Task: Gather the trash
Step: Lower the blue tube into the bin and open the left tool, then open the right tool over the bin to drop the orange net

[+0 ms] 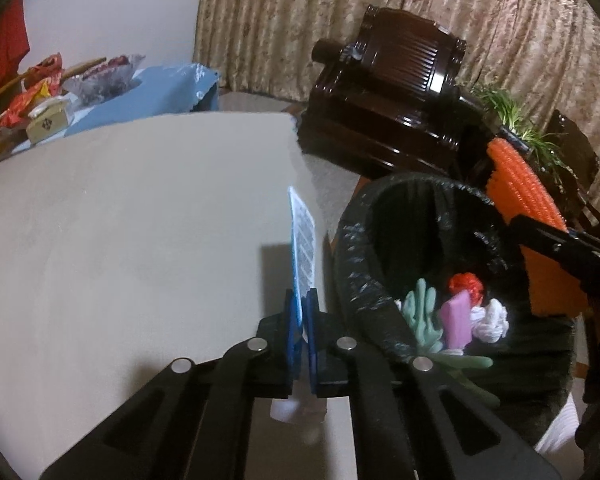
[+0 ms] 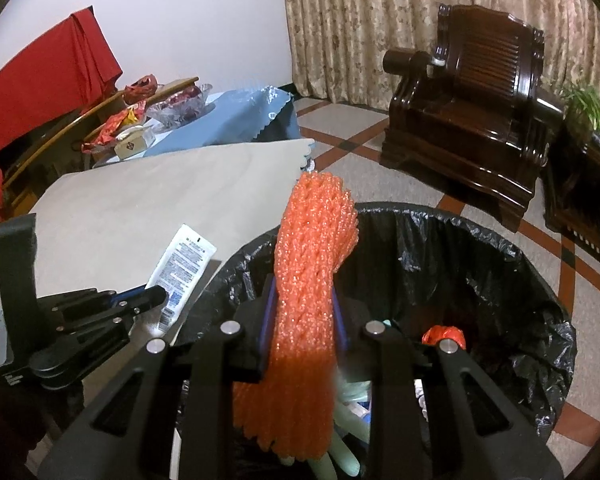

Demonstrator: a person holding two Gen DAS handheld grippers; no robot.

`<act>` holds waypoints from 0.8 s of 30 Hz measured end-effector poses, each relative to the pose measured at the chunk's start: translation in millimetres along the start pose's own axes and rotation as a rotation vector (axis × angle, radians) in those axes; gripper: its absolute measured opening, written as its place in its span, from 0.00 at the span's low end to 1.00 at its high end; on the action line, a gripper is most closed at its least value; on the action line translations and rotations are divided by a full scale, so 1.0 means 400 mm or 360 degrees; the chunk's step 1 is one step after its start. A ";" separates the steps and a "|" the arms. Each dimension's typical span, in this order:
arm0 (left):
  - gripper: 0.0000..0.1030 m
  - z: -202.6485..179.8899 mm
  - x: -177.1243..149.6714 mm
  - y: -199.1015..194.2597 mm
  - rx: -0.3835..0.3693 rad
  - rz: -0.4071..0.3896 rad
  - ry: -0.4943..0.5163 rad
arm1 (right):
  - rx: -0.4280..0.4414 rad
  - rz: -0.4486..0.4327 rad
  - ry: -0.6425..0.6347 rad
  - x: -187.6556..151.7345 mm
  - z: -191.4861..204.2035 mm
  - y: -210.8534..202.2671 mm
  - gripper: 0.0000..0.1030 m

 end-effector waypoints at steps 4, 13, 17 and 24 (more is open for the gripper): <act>0.03 -0.019 0.041 -0.044 -0.0007 -0.0073 -0.0003 | -0.0008 -0.0047 0.0013 0.018 -0.008 -0.026 0.24; 0.02 -0.166 0.152 -0.116 -0.0168 -0.0245 0.0128 | -0.0068 -0.0154 0.0020 0.061 -0.060 -0.112 0.24; 0.02 -0.242 0.171 -0.106 -0.0253 -0.0254 0.0188 | -0.0126 -0.0179 0.0032 0.060 -0.106 -0.144 0.24; 0.04 -0.330 0.173 -0.059 -0.0349 -0.0194 0.0232 | -0.0245 -0.0180 0.0074 0.042 -0.193 -0.165 0.40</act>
Point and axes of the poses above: each gripper's, at about its wrist camera, not at the fingertips, and y roughly the way its jaws point, z to its left, x to its top, the point moved 6 cm from there along y, roughly the way its jaws point, and after that the axes turned 7 degrees about -z, right-handed, at the moved point
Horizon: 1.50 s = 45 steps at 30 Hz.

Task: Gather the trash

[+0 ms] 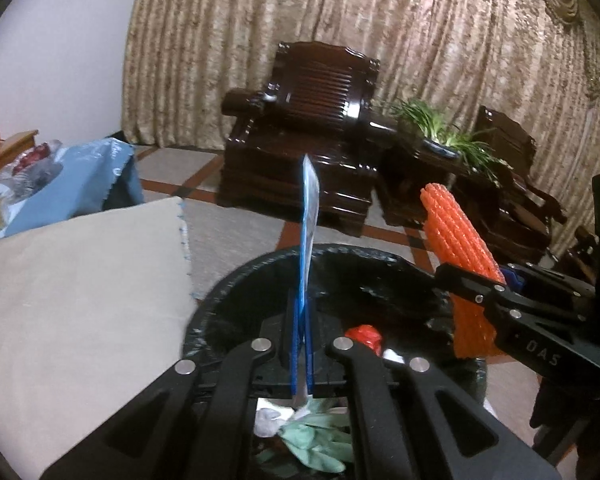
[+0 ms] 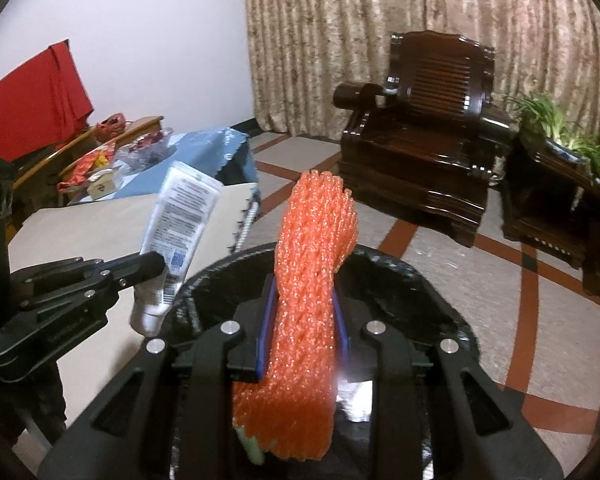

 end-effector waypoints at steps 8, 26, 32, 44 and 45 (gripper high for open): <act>0.51 0.012 -0.012 -0.023 0.0020 -0.0001 -0.0016 | -0.0062 -0.0049 0.0027 -0.010 -0.036 -0.020 0.81; 0.94 0.073 -0.002 -0.178 0.0233 -0.0084 -0.0092 | 0.0044 -0.0102 0.0023 0.026 0.043 -0.105 0.95; 0.94 0.097 -0.012 -0.227 0.0295 -0.0088 -0.0128 | 0.0081 -0.0096 -0.0009 0.035 0.083 -0.127 0.95; 0.94 0.106 -0.027 -0.311 0.0351 -0.0111 -0.0143 | 0.0129 -0.0078 -0.0039 0.035 0.139 -0.180 0.95; 0.94 0.106 -0.028 -0.317 0.0355 -0.0115 -0.0144 | 0.0129 -0.0077 -0.0042 0.035 0.144 -0.185 0.95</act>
Point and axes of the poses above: each gripper's, at about its wrist camera, not at the fingertips, and y roughly the way its jaws point, z to its left, x to its top, the point moved 6 cm from there along y, roughly the way its jaws point, and after that the axes turned 7 degrees about -z, right-handed, at the moved point
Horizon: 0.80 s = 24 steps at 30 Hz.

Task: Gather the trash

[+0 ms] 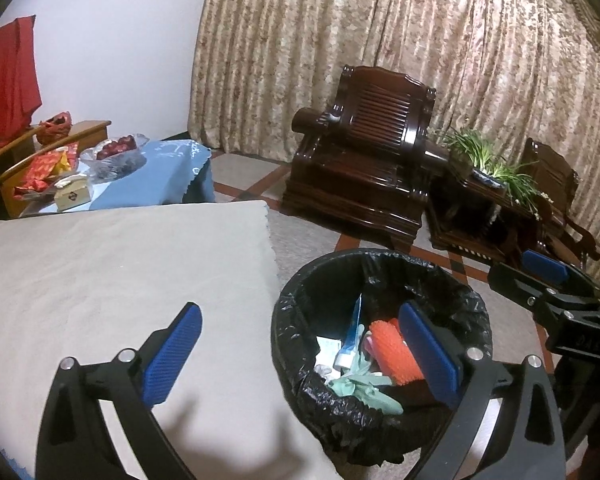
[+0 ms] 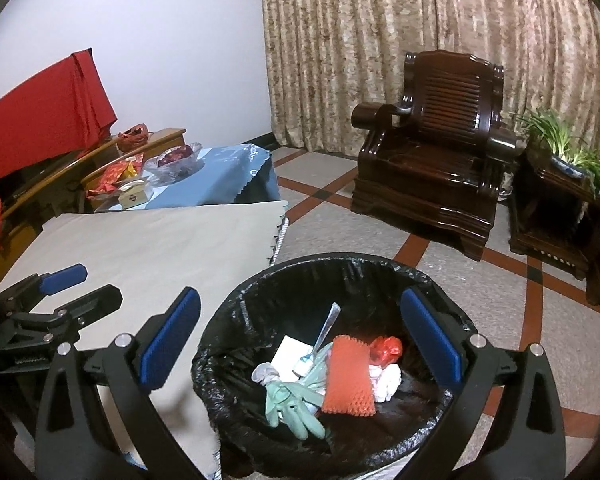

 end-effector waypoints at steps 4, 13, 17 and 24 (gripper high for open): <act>0.94 0.007 -0.003 -0.026 0.0023 -0.0013 -0.0004 | 0.0008 0.0008 -0.0004 0.001 0.016 -0.011 0.95; 0.94 0.021 -0.012 -0.078 0.0079 -0.0036 0.0005 | 0.0033 -0.0010 -0.0040 0.005 0.052 -0.037 0.95; 0.94 0.021 -0.016 -0.093 0.0091 -0.0035 0.0006 | 0.0048 -0.0011 -0.0045 0.001 0.065 -0.045 0.95; 0.94 0.028 -0.019 -0.108 0.0103 -0.0035 0.0004 | 0.0070 -0.0002 -0.0056 -0.007 0.085 -0.049 0.95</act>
Point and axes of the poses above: each gripper's, at about its wrist camera, not at the fingertips, and y roughly the way its jaws point, z to its left, x to its top, the point moved 6 cm from there along y, roughly the way its jaws point, and after that the axes turned 7 degrees about -z, right-handed, at the moved point
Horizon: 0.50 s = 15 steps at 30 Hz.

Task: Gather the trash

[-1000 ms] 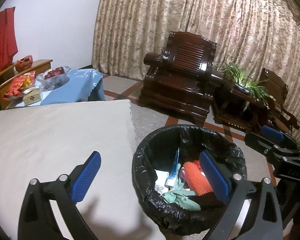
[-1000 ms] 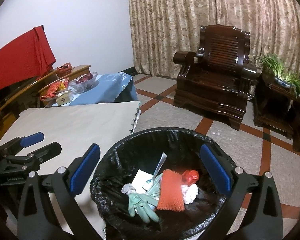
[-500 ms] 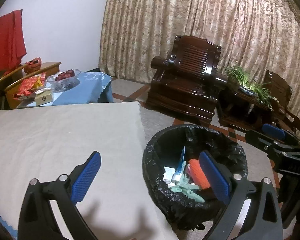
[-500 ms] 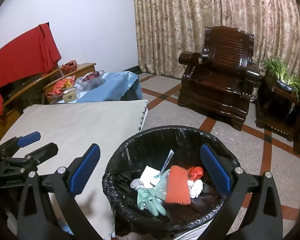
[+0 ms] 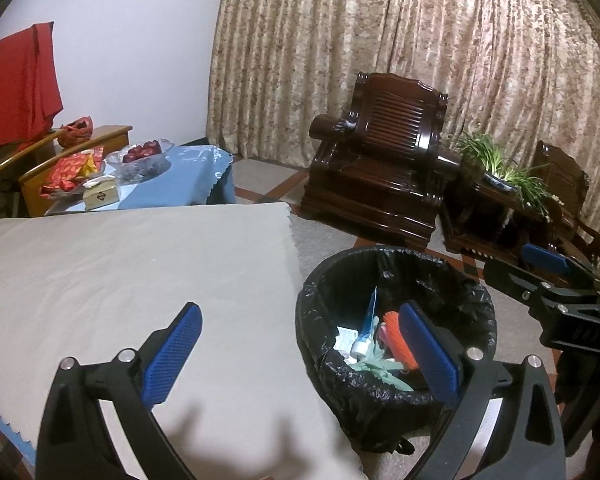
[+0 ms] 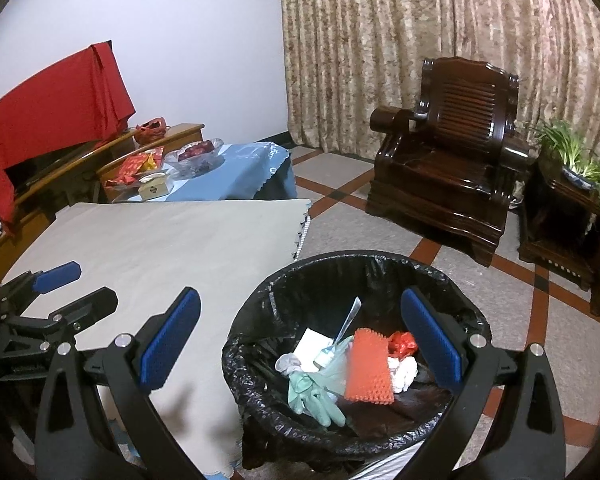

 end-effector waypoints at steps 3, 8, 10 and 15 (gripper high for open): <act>0.94 0.002 -0.001 -0.002 0.0003 -0.0006 -0.0004 | 0.0007 -0.0003 -0.0006 0.001 0.006 -0.002 0.95; 0.94 0.008 0.000 -0.008 0.0010 -0.0009 -0.0009 | 0.0013 -0.0001 -0.0009 0.001 0.010 -0.001 0.95; 0.94 0.008 0.001 -0.007 0.0012 -0.0011 -0.0010 | 0.0013 -0.0003 -0.0008 0.001 0.011 -0.001 0.95; 0.94 0.010 0.004 -0.010 0.0018 -0.0015 -0.0010 | 0.0012 -0.0001 -0.0007 0.000 0.013 -0.001 0.95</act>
Point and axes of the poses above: each gripper's, at about its wrist camera, not at the fingertips, and y roughly the way its jaws point, z to its left, x to its top, the point moved 6 cm from there along y, roughly the way its jaws point, and after that the axes turned 7 degrees about -z, right-handed, at the moved point
